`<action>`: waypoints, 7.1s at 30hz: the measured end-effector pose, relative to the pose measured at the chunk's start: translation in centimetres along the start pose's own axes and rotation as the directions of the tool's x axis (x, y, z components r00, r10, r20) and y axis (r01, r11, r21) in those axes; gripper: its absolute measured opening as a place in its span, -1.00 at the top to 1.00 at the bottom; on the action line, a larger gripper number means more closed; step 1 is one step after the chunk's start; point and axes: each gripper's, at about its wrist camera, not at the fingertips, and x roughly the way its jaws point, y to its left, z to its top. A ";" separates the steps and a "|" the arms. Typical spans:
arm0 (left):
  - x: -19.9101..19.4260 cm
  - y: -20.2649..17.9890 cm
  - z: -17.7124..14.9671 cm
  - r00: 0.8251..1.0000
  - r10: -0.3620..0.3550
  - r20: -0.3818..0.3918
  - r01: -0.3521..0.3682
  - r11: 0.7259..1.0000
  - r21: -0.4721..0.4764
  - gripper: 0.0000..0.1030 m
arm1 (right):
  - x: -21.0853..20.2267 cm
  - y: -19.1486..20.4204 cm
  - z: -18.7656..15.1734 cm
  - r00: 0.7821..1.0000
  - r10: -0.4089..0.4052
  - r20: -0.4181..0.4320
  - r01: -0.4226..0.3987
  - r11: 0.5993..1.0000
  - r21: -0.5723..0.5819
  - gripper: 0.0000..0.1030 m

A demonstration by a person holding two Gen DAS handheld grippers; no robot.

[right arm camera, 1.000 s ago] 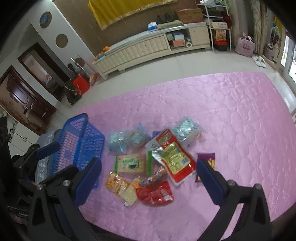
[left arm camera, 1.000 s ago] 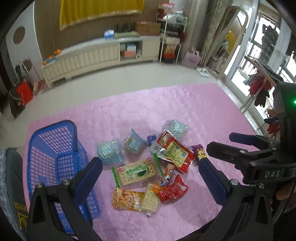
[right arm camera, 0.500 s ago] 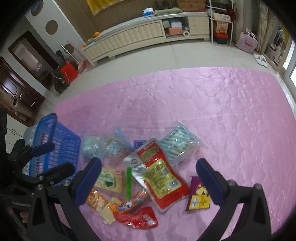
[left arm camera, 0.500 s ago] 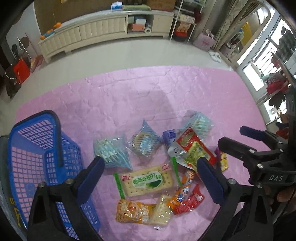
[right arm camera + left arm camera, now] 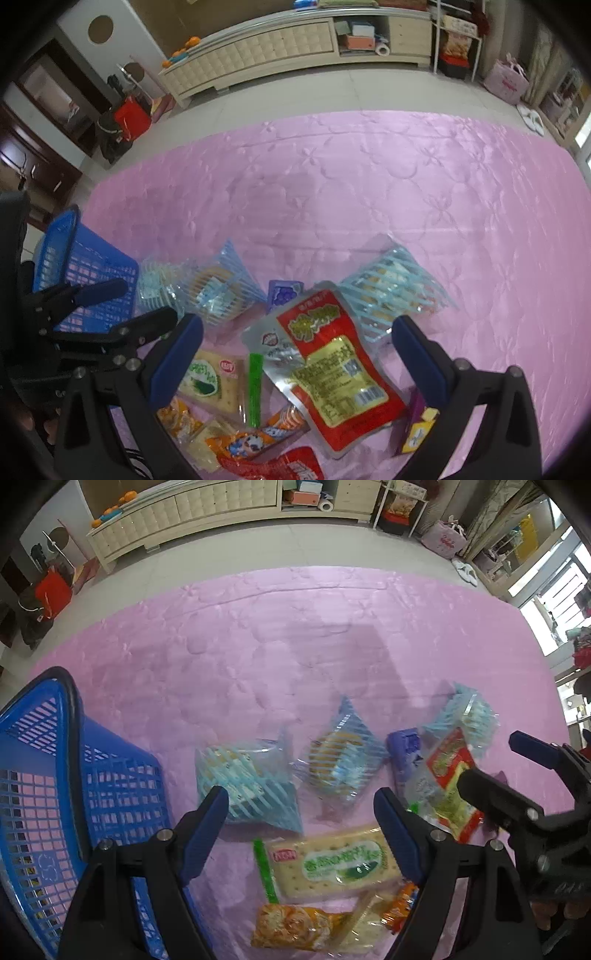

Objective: Organize snacks
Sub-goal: 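Reach the left tool toward the blue-striped mesh snack bag, then grasp the mesh bag with the left tool while the right tool grasps another mesh bag, then carry both mesh bags over the blue basket and open both tools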

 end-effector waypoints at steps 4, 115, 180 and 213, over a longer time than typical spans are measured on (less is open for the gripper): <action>1.6 0.5 0.1 0.999 -0.005 -0.038 0.004 1.000 -0.026 -0.56 | 1.0 0.1 0.0 1.000 -0.005 -0.010 0.005 1.000 -0.010 -1.00; 0.7 -3.0 0.3 0.995 -0.093 0.025 0.092 0.995 0.040 -0.15 | 6.3 -5.5 0.8 0.988 -0.105 -0.117 0.077 0.971 -0.228 -0.45; -16.1 22.0 -7.2 0.963 -0.087 0.254 0.115 0.989 -0.097 -0.18 | -4.1 26.1 2.9 0.995 0.098 -0.036 -0.105 0.944 -0.312 -0.42; -14.5 21.4 -7.2 0.963 -0.068 0.259 0.085 0.995 -0.058 -0.31 | -4.2 25.0 2.6 0.999 0.040 0.006 -0.037 0.959 -0.283 -0.81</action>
